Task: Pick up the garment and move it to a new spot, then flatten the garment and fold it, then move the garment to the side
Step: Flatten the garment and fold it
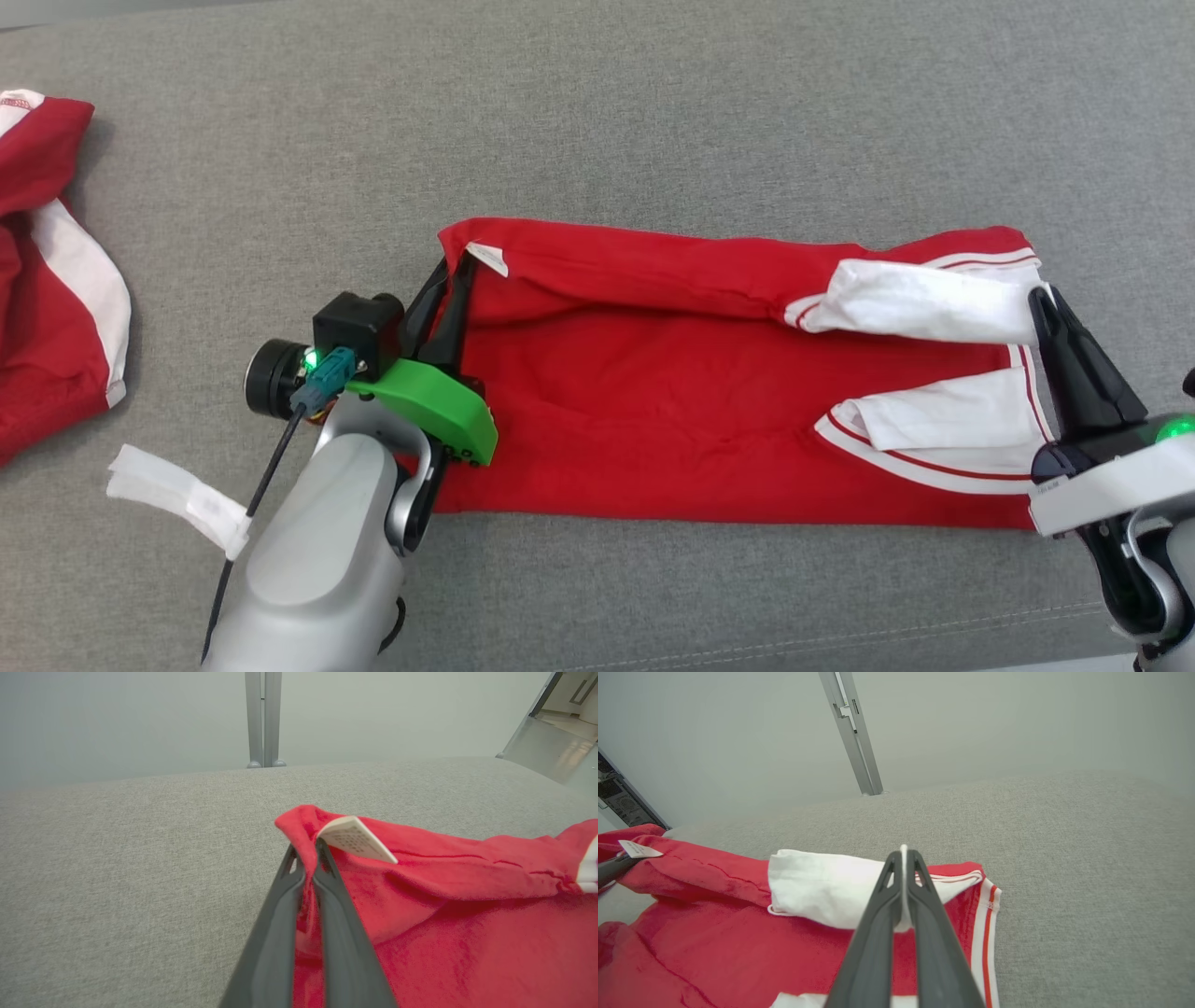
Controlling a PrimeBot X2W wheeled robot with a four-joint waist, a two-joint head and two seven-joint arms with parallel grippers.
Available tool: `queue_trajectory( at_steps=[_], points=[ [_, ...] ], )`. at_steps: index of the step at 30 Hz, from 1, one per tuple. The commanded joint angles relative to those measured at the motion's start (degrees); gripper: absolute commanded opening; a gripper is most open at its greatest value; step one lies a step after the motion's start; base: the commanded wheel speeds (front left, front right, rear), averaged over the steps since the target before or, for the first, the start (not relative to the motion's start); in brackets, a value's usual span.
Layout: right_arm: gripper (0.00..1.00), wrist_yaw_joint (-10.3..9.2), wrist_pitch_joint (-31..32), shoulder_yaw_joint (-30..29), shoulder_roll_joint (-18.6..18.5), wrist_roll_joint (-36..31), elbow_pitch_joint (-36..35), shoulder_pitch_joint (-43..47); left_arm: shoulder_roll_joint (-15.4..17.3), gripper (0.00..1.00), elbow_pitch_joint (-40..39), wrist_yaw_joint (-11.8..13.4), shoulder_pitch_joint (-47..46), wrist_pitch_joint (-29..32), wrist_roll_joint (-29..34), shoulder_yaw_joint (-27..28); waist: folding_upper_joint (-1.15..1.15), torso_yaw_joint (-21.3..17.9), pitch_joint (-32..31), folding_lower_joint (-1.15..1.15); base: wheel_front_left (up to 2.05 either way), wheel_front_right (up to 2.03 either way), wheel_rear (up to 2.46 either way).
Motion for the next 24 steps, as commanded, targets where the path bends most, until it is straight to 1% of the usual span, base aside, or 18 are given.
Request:
queue_trajectory(
  at_steps=[1, 8, 16, 17, 18, 19, 20, 21, 24],
  points=[
    [0.00, -0.08, -0.1, -0.8, 0.5, -0.3, -0.4, 1.9, 0.0, 0.00, -0.9, 0.6, 1.7, -0.2, 0.2, 1.0, 0.00, 0.2, -0.4, 0.00, 0.00, 0.00, 0.00],
    [0.00, -0.08, 0.1, -2.3, 3.1, -0.4, -0.9, 7.3, -0.9, 0.00, -2.8, 0.0, 6.2, -0.2, 1.0, 2.7, 0.00, 0.3, -1.2, 0.00, 0.00, 0.00, 0.00],
    [0.00, -0.08, 0.2, -3.1, 5.8, -0.7, -0.8, 11.1, -2.0, 0.00, -6.3, 0.5, 12.6, -0.2, 0.8, 4.4, 0.00, 0.2, -2.0, 0.00, 0.00, 0.00, 0.00],
    [0.00, -0.08, 0.5, -3.1, 6.0, -0.3, -0.5, 11.5, -2.1, 0.25, -6.8, 0.6, 13.4, -0.2, 0.9, 4.5, 0.00, 0.2, -2.1, 0.00, 0.00, 0.00, 0.00],
    [0.00, -0.08, 0.6, -3.1, 6.2, -0.1, -0.3, 11.7, -2.1, 0.85, -7.2, 0.8, 14.2, -0.2, 1.1, 4.6, 0.00, 0.4, -2.2, 0.00, 0.00, 0.00, 0.00],
    [0.00, -0.08, 0.5, -3.1, 6.4, 0.1, -0.2, 11.8, -2.2, 1.00, -7.6, 0.9, 14.7, -0.2, 1.0, 4.9, 0.00, 0.4, -2.3, 0.00, 0.00, 0.00, 0.00],
    [0.41, -0.08, 0.5, -3.1, 6.5, 0.1, 0.0, 11.8, -2.2, 1.00, -8.1, 1.0, 15.2, -0.2, 1.0, 5.0, 0.00, 0.5, -2.4, 0.00, 0.00, 0.00, 0.00],
    [1.00, -0.08, 0.5, -3.1, 6.6, 0.1, 0.3, 11.9, -2.3, 1.00, -8.4, 1.0, 15.6, -0.2, 1.1, 5.0, 0.00, 0.6, -2.6, 0.00, 0.00, 0.00, 0.00],
    [1.00, -0.08, 0.4, -3.5, 6.6, 0.1, 1.0, 11.7, -2.3, 1.00, -10.3, 1.5, 16.8, -0.2, 0.7, 5.7, 0.00, 0.7, -3.3, 0.00, 0.00, 0.00, 0.00]
  ],
)
